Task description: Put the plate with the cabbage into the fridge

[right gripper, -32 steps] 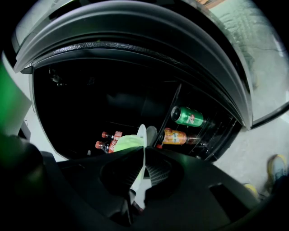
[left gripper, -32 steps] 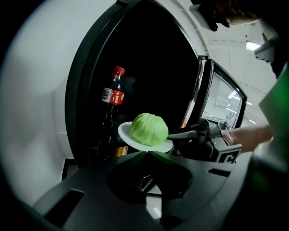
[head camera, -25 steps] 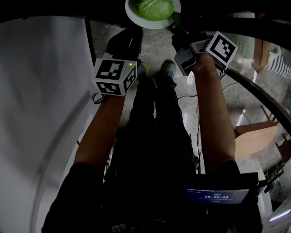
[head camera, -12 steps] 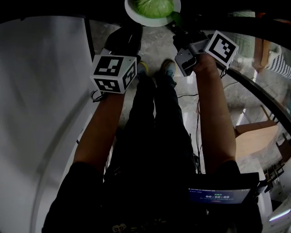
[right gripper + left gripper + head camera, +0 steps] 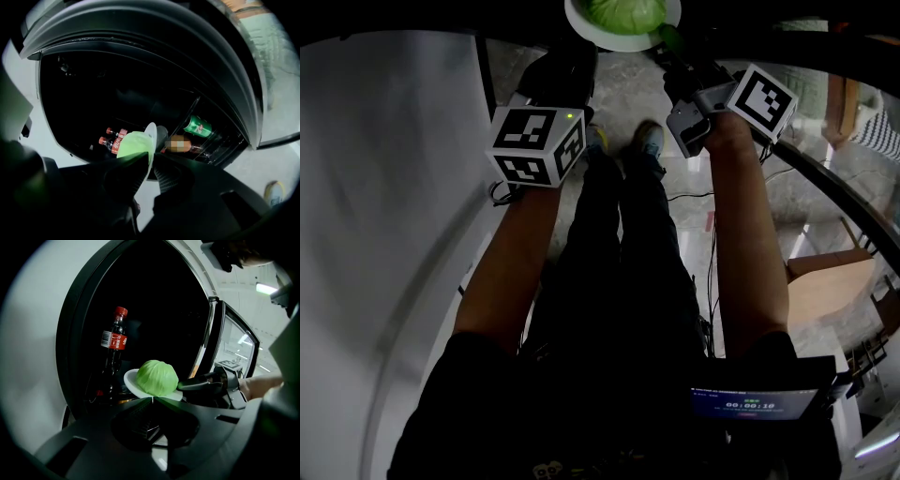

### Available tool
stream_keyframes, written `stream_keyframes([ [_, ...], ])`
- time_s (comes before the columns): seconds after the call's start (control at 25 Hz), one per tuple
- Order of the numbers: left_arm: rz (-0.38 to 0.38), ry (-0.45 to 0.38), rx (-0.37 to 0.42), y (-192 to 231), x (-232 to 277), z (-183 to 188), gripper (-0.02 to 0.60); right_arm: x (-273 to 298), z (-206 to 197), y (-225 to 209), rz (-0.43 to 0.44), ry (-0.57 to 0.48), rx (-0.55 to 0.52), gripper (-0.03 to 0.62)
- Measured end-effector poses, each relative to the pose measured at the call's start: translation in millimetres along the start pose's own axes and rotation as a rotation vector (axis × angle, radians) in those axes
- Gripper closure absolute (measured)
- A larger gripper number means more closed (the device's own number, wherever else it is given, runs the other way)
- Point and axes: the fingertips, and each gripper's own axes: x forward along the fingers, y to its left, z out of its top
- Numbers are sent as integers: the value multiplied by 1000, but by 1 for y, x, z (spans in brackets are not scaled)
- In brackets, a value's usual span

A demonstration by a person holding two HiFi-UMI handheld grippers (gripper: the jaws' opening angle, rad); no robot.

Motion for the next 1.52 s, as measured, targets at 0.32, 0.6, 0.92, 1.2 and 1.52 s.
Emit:
stream_keyframes([
  [0.32,-17,14,-18,-9,1,-8,571,-1,-1,-4,-5,-13,52,543],
  [0.6,-27,5,-18,-5,5,-1,571,-5,4,1,-17,-34,-8,546],
  [0.92,-15,-5,-25,-14,-1,-7,571,-30,2,18,-195,-16,-529,588],
  [1.2,-11,-12,-45,-11,0,-3,571,-24,-28,24,-221,24,-720,588],
  [1.52,-6,-5,-48,-10,14,3,571,-10,-30,15,-245,41,-776,588],
])
